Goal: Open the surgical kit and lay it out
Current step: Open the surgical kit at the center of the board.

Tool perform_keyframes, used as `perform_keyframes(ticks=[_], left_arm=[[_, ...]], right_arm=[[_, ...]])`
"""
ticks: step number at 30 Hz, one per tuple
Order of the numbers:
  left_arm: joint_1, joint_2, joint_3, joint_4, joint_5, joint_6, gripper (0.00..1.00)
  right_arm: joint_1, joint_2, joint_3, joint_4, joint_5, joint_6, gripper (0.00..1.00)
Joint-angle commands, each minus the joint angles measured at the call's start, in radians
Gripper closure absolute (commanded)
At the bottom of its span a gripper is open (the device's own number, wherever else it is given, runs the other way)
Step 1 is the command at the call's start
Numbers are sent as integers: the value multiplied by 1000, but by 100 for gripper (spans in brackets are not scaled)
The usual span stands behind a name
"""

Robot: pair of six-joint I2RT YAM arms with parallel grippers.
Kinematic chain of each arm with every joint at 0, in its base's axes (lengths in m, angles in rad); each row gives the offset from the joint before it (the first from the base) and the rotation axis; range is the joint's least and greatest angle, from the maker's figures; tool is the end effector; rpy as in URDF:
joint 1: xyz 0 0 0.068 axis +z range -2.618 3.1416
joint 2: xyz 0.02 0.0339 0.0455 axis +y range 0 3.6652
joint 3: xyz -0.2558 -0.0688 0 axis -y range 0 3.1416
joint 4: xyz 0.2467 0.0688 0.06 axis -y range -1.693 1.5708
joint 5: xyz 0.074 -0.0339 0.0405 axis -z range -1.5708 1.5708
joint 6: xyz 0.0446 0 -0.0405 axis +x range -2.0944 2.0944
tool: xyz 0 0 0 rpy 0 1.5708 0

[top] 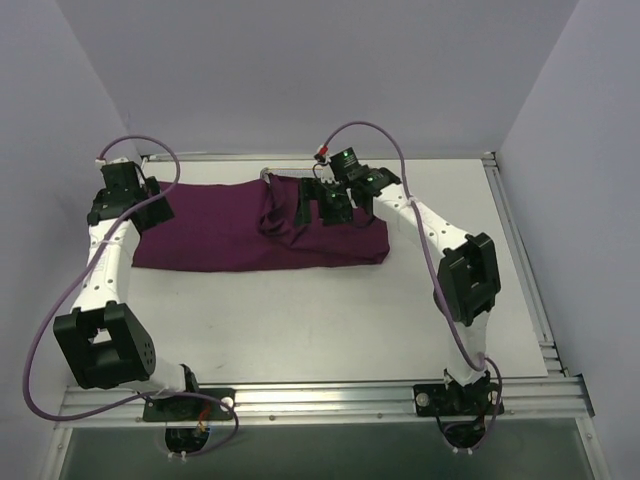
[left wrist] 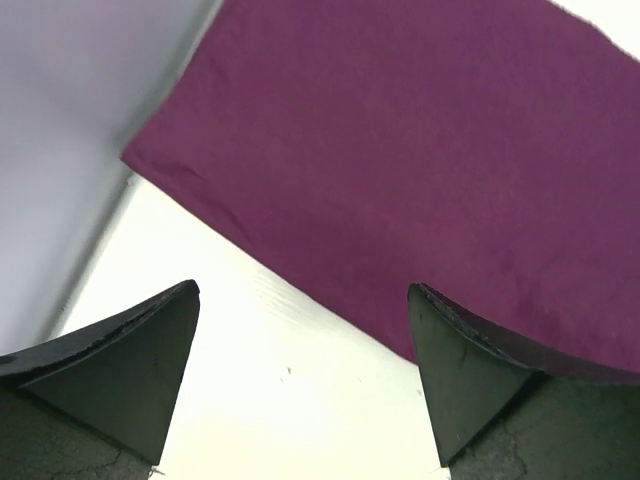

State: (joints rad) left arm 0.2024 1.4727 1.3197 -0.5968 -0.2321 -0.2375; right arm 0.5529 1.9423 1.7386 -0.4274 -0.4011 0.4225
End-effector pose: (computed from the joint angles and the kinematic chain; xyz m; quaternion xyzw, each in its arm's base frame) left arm 0.3250 0.0772 0.3098 -0.2438 0.8787 0.0992 0.3982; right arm 0.3819 0.2561 0.2928 -0.1469 0.8660 0.3648 0.3087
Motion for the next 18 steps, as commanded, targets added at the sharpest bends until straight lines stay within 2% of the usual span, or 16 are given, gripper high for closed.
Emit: perform_keyframes(ticks=[1,7,12,18], left_arm=[[-18,-29,9,-81,-12,-91,6],[-24,-77,-80,-116,74,-144,6],[-26,-138,-158,-121,184,-203,6],[-37,-155,-211,-66,281,-224,6]], right_arm=[[28,30,70,34,85,-79,14],[111,115,157,116,127,-123,16],[188,207,288,79,171,-238,16],[220,277,367,30,333,-352,12]])
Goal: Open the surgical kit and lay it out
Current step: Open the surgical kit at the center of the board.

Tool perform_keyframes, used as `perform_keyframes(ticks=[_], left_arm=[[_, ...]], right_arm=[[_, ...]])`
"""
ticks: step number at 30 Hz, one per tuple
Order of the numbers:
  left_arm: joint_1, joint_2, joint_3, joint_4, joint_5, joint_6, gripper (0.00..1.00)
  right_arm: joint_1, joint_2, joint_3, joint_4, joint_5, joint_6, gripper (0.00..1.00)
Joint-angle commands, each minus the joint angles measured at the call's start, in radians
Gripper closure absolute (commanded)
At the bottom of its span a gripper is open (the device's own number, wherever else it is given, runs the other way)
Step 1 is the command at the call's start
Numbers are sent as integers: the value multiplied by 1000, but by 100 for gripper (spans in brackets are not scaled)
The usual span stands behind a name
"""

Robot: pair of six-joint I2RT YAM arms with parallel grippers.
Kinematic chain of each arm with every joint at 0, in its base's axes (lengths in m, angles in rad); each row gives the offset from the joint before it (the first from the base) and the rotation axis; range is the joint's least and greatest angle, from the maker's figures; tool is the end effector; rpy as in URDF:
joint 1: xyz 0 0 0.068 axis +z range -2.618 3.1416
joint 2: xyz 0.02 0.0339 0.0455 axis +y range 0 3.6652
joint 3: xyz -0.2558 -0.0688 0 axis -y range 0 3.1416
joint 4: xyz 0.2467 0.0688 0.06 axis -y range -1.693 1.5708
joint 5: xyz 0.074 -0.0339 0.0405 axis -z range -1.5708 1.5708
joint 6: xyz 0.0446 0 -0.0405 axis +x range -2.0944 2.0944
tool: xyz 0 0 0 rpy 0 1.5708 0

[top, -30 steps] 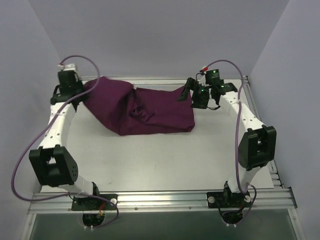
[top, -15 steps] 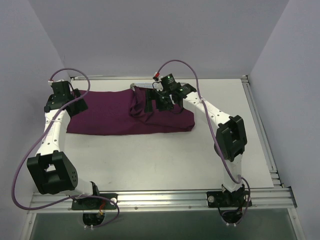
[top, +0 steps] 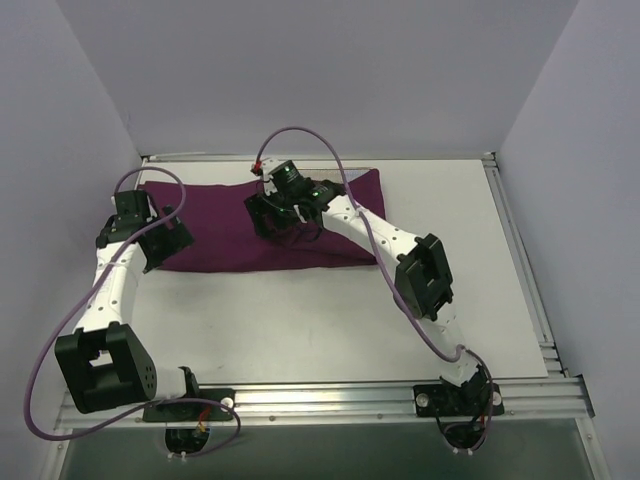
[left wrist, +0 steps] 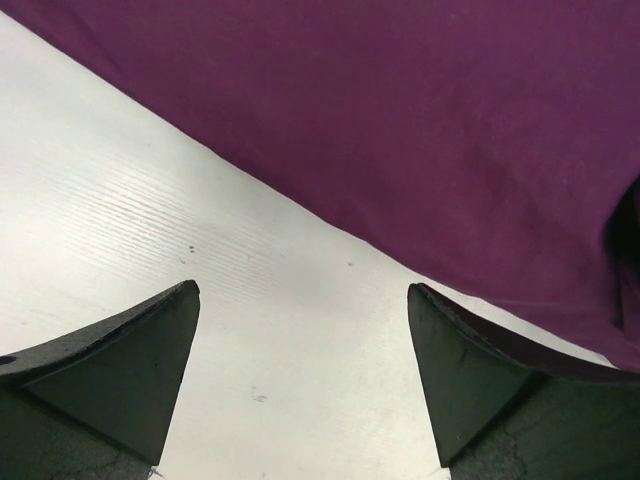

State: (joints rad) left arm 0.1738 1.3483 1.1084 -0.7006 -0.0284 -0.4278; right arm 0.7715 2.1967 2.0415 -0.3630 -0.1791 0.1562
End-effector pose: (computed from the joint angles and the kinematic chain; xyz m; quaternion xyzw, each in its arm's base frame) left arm 0.2828 0.0509 0.2669 -0.2859 0.9067 -0.0259 0.3091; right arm 0.3710 0.3719 0.2836 -0.3036 0.8072 0.2930 0.4129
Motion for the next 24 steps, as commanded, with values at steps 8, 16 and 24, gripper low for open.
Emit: perform_keyframes(ticks=[8,16,24], left_arm=[[-14,-25,-7,73,125,-46,6],[-14,-31,-28,76,153,-52,6],[-14,-20,-19,81,170,-42,6]], right_arm=[[2,101,106,-39,141,-116,9],[2,216,210,-45,145,-83,15],[-8,170,220,-36,240,-28,100]])
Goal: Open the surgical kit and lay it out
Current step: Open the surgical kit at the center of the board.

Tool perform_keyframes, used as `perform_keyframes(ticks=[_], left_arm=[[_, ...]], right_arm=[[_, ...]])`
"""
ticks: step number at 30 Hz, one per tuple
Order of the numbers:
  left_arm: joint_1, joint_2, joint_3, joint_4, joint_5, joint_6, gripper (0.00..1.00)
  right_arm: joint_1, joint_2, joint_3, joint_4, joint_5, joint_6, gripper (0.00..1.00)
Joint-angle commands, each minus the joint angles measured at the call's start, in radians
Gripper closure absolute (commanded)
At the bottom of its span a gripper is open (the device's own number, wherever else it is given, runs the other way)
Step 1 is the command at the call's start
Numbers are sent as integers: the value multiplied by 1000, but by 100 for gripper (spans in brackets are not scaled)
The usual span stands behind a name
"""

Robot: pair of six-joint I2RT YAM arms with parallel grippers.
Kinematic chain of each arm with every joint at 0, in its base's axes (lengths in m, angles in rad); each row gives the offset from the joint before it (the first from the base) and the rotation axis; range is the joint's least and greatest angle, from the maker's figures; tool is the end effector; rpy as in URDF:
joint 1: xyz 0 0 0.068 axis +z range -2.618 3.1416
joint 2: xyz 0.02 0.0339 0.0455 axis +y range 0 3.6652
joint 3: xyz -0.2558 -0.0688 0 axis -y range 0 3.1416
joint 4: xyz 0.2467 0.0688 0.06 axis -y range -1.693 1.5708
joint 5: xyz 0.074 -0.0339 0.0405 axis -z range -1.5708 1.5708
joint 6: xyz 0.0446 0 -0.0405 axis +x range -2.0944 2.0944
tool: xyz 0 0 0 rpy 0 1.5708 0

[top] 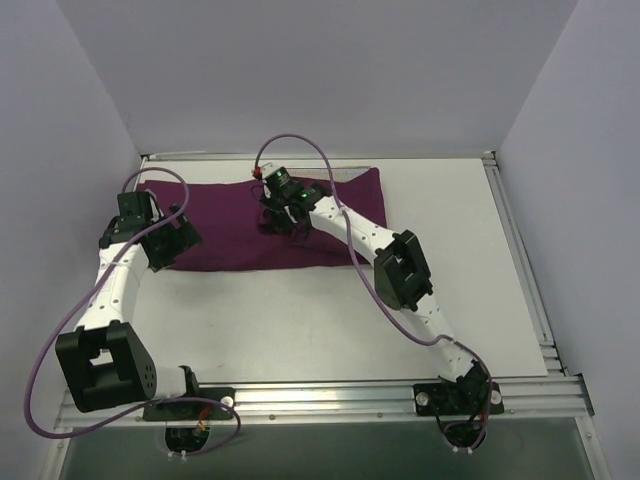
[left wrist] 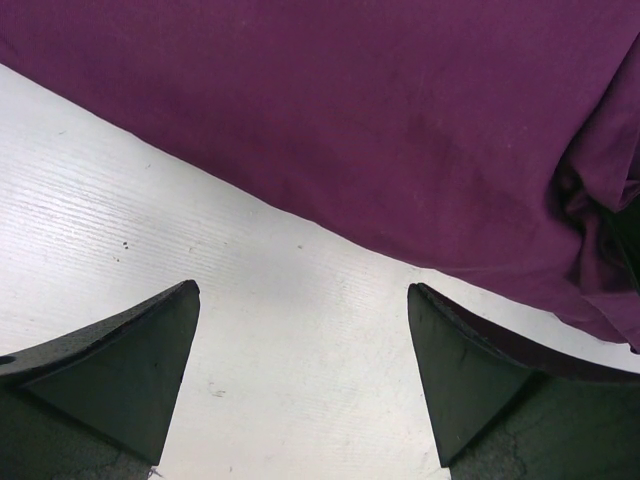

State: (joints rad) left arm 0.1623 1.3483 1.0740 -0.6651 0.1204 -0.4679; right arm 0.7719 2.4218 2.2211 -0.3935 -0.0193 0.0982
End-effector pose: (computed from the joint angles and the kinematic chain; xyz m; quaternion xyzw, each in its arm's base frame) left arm 0.2842 0.0411 0.2585 -0.2763 0.9079 -0.1037 0.2976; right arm 0.4038 0.3942 0.2254 -0.2961 0.8320 0.2054 0.4218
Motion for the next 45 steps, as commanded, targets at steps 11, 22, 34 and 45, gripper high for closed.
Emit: perform_keyframes(ticks=[11,22,34,45], left_arm=[[0,37,-9,88,38,-5,6],[0,132,-9,114,87,-28,6],[0,146,0,85,56,26,6],[71,152,-17,166,283,29,6]], right_arm=[[-397,-551,-355,73,167,189,100],[-898,-886,-923,108,348,202,14],[-885,-679,-754,119,103,293,0],[-824,-498,-703,200,-139,359,3]])
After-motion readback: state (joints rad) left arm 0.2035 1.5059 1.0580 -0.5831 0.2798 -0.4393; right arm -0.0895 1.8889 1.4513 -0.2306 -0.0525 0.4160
